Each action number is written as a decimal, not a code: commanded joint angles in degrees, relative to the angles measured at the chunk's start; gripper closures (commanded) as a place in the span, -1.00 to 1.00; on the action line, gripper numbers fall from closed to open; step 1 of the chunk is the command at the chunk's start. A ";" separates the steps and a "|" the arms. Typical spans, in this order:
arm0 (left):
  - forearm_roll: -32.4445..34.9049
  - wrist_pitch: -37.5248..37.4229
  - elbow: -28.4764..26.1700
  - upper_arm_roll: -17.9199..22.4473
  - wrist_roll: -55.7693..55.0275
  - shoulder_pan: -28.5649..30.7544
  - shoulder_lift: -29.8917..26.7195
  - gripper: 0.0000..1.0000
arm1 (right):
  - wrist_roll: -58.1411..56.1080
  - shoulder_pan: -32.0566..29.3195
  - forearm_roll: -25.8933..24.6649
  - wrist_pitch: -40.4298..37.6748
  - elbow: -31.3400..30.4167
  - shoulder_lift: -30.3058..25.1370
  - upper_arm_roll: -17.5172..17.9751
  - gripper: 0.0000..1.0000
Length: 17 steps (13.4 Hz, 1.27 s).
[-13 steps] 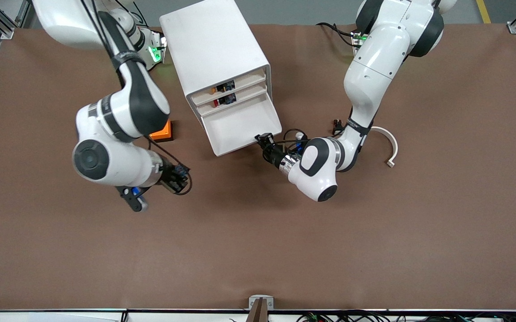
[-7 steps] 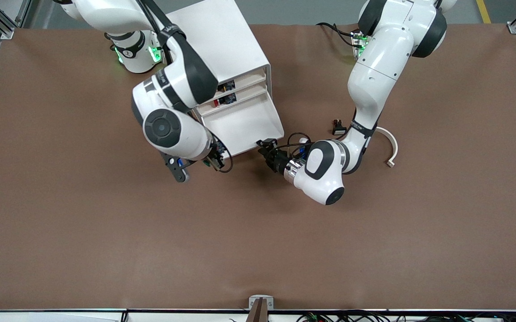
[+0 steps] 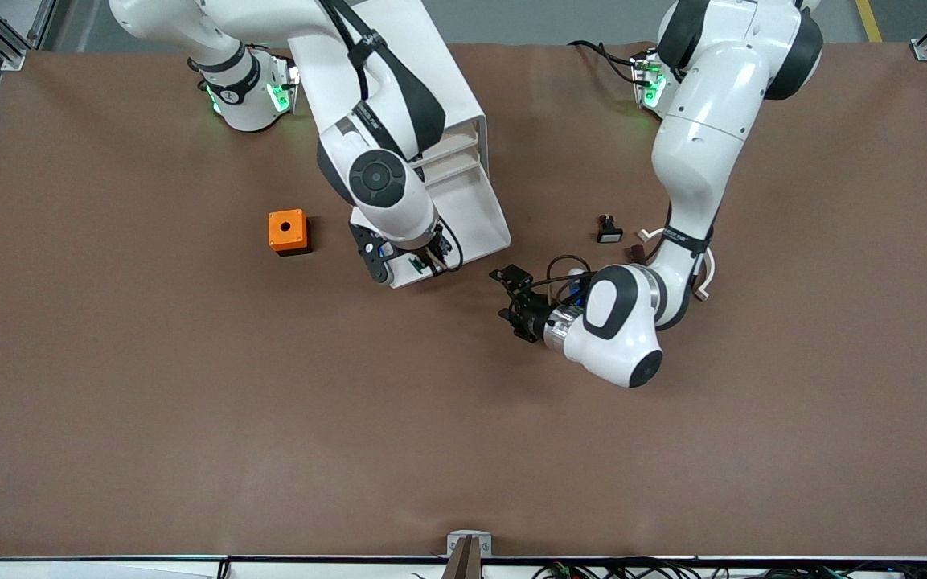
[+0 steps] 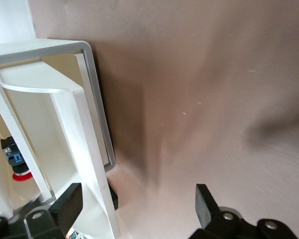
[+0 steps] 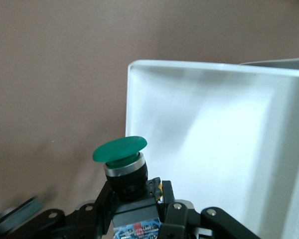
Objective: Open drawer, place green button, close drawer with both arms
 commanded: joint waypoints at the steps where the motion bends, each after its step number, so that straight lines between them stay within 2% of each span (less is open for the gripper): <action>1: 9.16 -1.33 -0.34 0.62 0.49 1.33 -4.60 -0.99 | 2.46 1.85 -1.35 5.91 -6.16 -2.21 -0.66 0.91; 3: 16.39 -1.33 0.19 0.80 0.75 1.33 -5.93 -0.99 | 3.52 2.38 -1.44 6.45 -6.08 -1.86 -0.66 0.82; 5: 24.65 -1.33 0.37 0.63 3.71 1.42 -6.90 -0.99 | 3.52 2.39 -1.44 6.54 -6.08 -1.69 -0.75 0.43; 7: 29.59 -0.89 0.37 0.89 11.27 1.42 -8.13 -0.99 | 3.52 1.95 -1.44 6.37 -6.00 -1.42 -0.75 -0.21; 8: 30.74 -0.80 0.37 1.67 14.26 2.11 -8.22 -0.99 | 3.17 1.77 -1.53 5.93 -5.82 -1.42 -0.75 -0.90; 9: 30.84 -0.80 0.37 2.46 17.60 2.47 -8.92 -0.99 | 3.17 1.68 -1.96 5.49 -5.64 -1.51 -0.83 -1.00; 10: 30.84 -0.80 0.37 3.25 23.11 2.56 -9.01 -0.99 | 3.17 1.25 -2.31 5.22 -4.95 -1.68 -0.92 -1.00; 13: 30.92 -0.80 0.37 5.80 42.79 2.47 -10.15 -0.99 | -0.23 -2.69 -2.32 -1.95 2.68 -2.12 -3.99 -1.00; 15: 31.01 -0.80 0.28 6.25 55.27 2.47 -10.68 -0.99 | -8.57 -7.35 -2.32 -7.59 7.08 -2.47 -4.70 -1.00; 17: 33.90 1.47 -0.07 5.81 61.47 1.95 -10.60 -0.99 | -18.40 -11.13 -2.32 -9.80 9.64 -3.26 -5.14 -1.00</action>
